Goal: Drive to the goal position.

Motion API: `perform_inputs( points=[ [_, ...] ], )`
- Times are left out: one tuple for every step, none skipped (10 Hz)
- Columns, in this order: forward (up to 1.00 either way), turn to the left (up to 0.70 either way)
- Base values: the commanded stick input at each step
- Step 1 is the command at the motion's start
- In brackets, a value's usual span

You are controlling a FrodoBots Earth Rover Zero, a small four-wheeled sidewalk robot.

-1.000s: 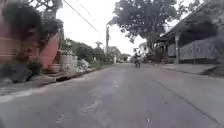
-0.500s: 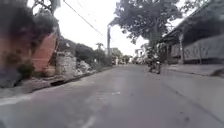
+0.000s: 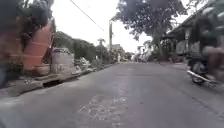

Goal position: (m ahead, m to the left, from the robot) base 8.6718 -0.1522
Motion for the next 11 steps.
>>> perform_inputs(
  points=[
    [1.0,-0.18],
    [1.0,-0.38],
    [1.0,-0.38],
    [1.0,-0.38],
    [1.0,-0.38],
    [1.0,-0.38],
    [1.0,-0.38],
    [1.0,-0.38],
    [1.0,-0.38],
    [1.0,-0.38],
    [1.0,-0.21]
  ],
)
